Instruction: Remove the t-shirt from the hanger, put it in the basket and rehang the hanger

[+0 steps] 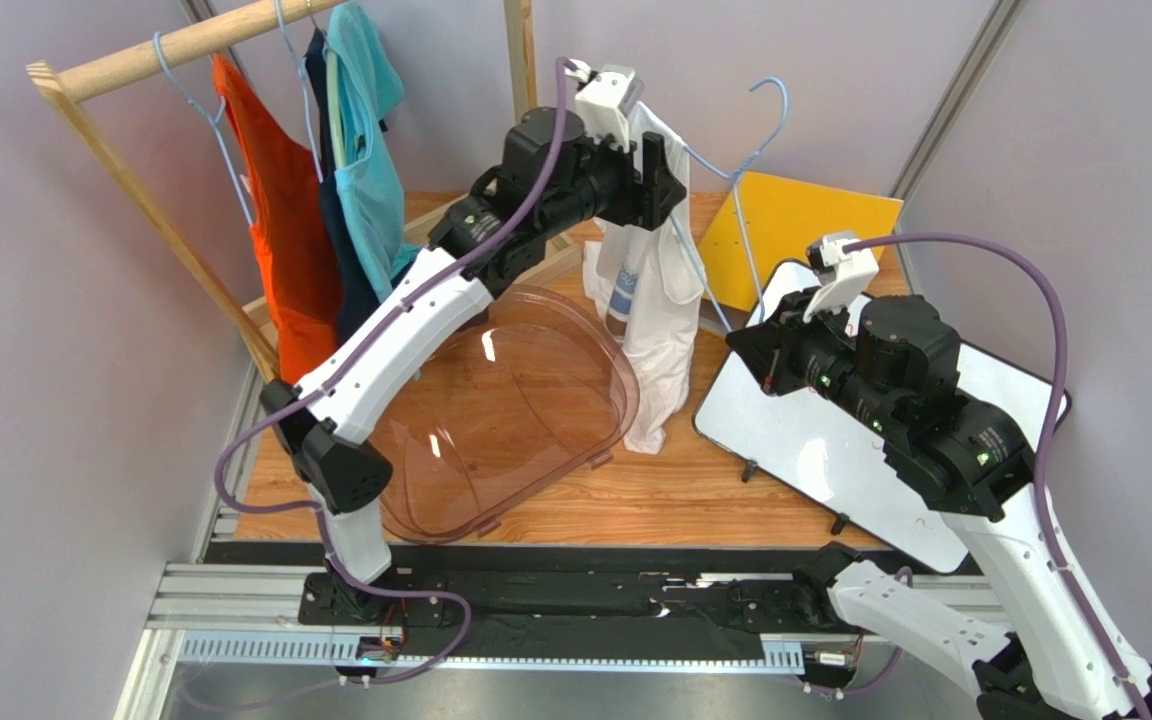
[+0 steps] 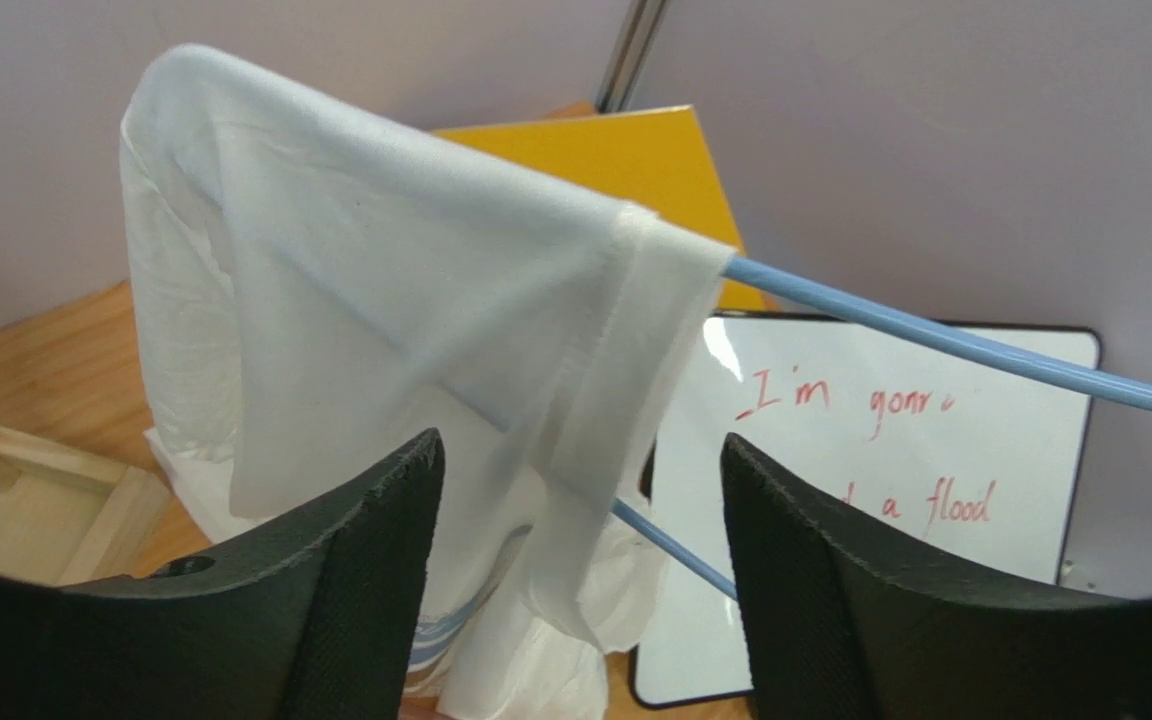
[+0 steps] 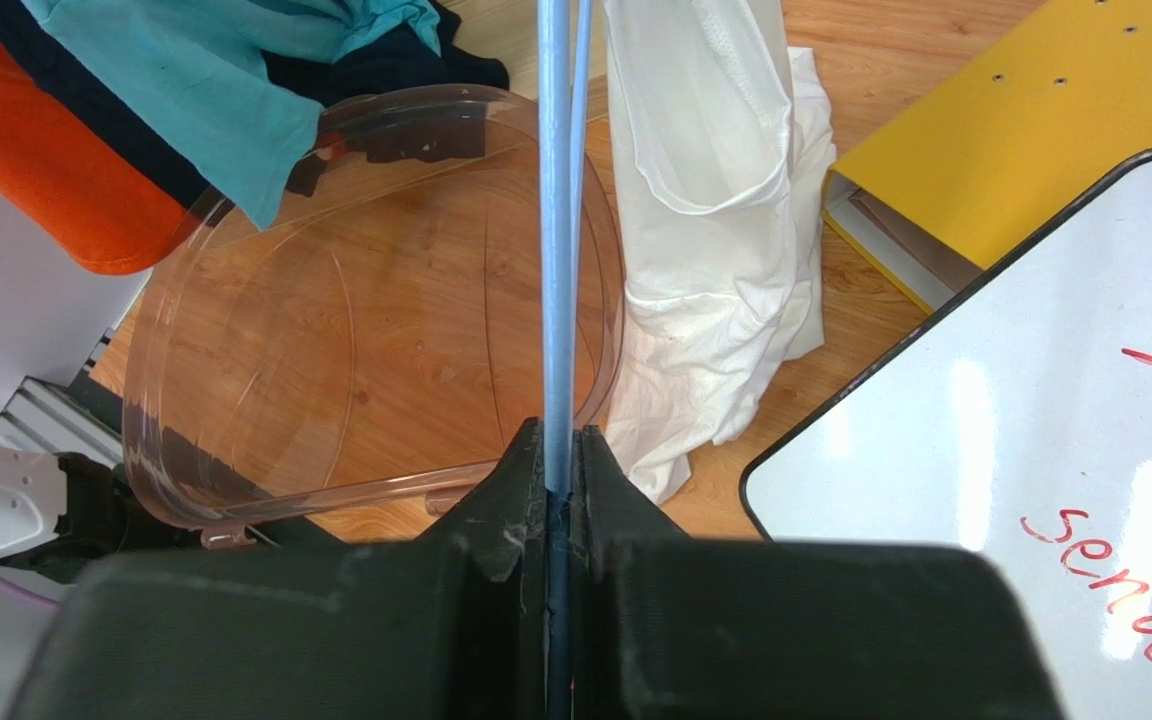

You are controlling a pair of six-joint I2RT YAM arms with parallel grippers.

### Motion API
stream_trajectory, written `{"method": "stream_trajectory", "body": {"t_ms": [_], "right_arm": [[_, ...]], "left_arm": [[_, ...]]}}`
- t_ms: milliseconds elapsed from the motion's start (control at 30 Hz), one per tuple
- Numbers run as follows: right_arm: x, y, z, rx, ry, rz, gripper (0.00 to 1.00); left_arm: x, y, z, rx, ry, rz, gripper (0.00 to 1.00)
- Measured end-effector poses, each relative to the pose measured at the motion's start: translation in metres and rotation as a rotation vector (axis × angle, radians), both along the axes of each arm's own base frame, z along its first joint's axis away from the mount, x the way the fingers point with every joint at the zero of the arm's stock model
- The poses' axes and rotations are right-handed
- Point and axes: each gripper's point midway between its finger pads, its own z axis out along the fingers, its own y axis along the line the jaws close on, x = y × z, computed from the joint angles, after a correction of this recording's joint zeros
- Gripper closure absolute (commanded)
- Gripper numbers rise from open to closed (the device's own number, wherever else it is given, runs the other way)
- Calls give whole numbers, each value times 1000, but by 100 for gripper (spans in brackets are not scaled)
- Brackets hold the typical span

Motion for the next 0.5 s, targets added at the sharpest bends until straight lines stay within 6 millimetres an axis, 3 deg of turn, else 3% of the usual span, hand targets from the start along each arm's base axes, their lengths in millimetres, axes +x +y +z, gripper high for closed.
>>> {"method": "stream_trajectory", "body": {"t_ms": [100,200,400,500], "right_arm": [[-4,0,0,7,3,12,100],[-10,-1,0,13,6,20,100],[-16,-3,-5,19,13,25,100],[-18,-6,-8,18,14,21,100]], "left_arm": [[12,-6,-27,60,34,13,41],[15,-8,-39,90,49,16,46],[15,-7,-27,74,27,18,72],[16,-6,-25,71,25,21,93]]}}
